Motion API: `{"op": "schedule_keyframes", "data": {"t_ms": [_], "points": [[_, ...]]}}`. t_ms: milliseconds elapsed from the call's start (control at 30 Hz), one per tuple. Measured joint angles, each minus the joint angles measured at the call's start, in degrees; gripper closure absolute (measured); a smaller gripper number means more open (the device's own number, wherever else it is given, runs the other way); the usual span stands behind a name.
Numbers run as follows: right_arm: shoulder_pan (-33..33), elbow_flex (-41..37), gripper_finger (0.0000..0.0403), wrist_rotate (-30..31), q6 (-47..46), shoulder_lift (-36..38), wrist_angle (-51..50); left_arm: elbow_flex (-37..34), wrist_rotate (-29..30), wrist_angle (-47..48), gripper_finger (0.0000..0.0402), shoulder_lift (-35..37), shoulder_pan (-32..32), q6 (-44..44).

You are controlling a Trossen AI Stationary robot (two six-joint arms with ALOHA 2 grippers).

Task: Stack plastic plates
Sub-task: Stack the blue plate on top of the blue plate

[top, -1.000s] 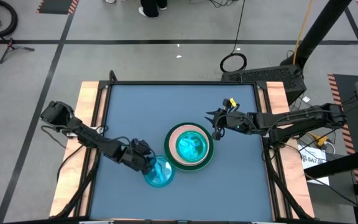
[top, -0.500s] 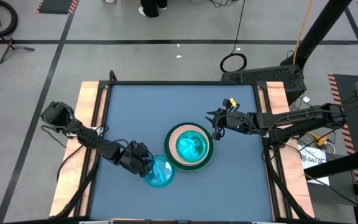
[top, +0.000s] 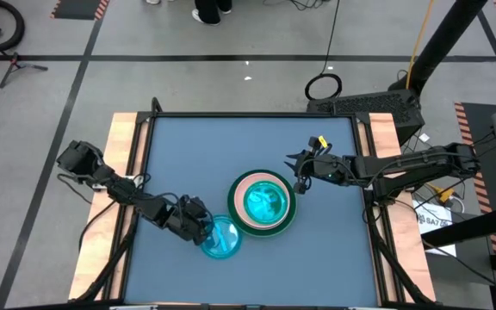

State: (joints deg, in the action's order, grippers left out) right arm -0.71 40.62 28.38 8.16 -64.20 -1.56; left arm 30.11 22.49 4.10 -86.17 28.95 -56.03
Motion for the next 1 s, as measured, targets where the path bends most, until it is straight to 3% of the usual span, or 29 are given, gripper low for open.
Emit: {"op": "schedule_keyframes", "data": {"t_ms": [600, 1000], "points": [[0.0, 0.0, 0.0316, 0.04, 0.0, 0.0, 0.0, 0.0, -0.18, 0.03, 0.0337, -0.11, -0.11, 1.69], [0.0, 0.0, 0.0316, 0.04, 0.01, 0.0, 0.0, 0.0, -0.8, 3.1, 0.0354, 2.44, -0.44, 3.48]]}}
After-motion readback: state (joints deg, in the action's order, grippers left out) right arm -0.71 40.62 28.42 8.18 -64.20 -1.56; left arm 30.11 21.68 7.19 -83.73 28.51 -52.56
